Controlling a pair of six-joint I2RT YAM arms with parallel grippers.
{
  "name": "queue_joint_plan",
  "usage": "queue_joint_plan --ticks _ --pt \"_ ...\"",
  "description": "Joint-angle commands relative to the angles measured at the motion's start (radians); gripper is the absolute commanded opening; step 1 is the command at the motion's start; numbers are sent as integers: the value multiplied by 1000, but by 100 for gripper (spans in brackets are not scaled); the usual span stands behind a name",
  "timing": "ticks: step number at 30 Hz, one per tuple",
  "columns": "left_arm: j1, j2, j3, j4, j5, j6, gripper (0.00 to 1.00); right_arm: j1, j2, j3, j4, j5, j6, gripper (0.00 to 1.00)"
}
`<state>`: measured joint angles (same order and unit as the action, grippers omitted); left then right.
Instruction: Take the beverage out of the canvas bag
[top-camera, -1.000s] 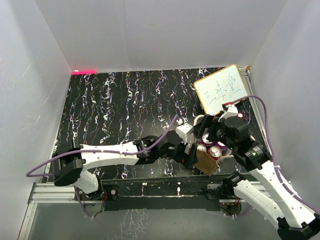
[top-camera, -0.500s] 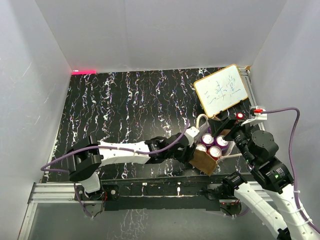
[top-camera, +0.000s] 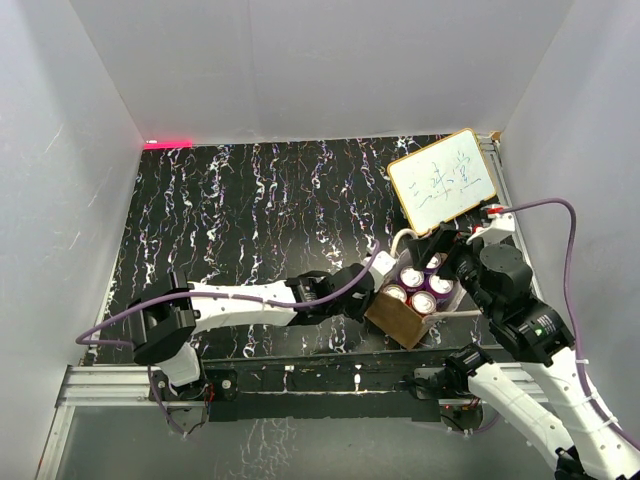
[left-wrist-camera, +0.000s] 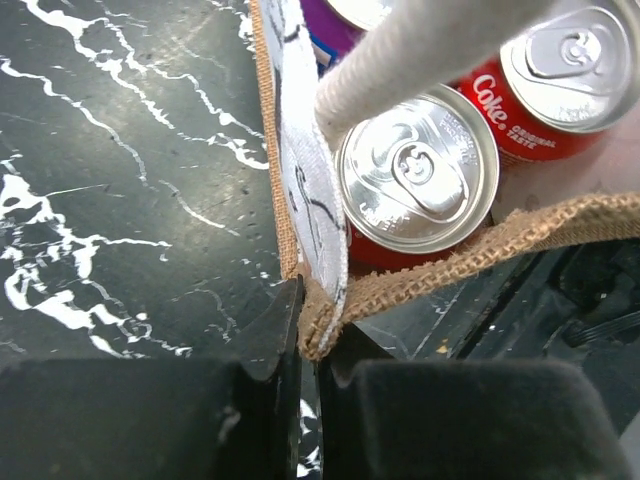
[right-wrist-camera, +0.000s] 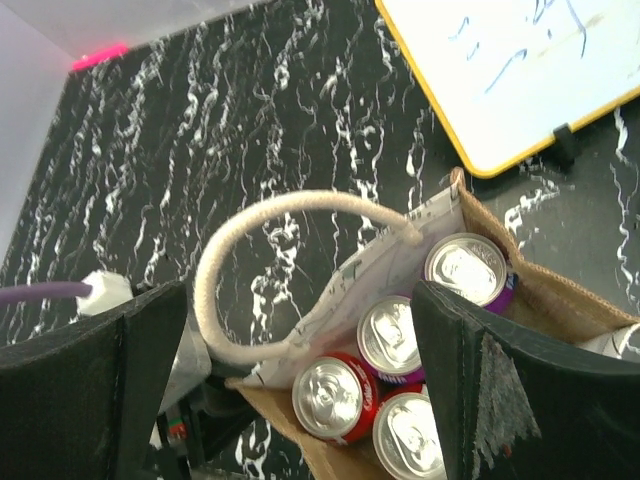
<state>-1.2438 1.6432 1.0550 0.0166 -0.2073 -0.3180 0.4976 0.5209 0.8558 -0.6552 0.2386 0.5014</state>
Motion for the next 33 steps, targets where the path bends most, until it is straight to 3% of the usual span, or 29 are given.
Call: queue_joint_plan --ticks 1,8,14,19,22,23,24,27,31,33 --pt "38 -119 43 -63 -103 73 0 4 32 64 -74 -36 43 98" --pt "218 -223 3 -131 -54 162 0 4 132 118 -138 -159 12 98" --pt "342 -228 28 -184 -59 237 0 4 292 114 -115 -467 -30 98" --pt "406 -206 33 -193 -55 225 1 4 395 118 -127 -572 -58 98" --pt "409 -197 45 -243 -86 204 15 4 381 83 -91 -581 -52 98" --pt "409 -200 49 -282 -103 189 27 4 371 70 -81 -577 -50 98" --pt "409 -206 50 -302 -118 174 32 4 363 59 -75 -569 -48 98" --pt "410 -263 46 -396 -142 127 39 4 355 39 -86 -538 -54 98" --pt "410 -365 56 -495 -131 78 59 4 349 25 -120 -511 -56 98" --pt "409 -406 72 -519 -71 56 64 4 337 17 -123 -522 -46 98"
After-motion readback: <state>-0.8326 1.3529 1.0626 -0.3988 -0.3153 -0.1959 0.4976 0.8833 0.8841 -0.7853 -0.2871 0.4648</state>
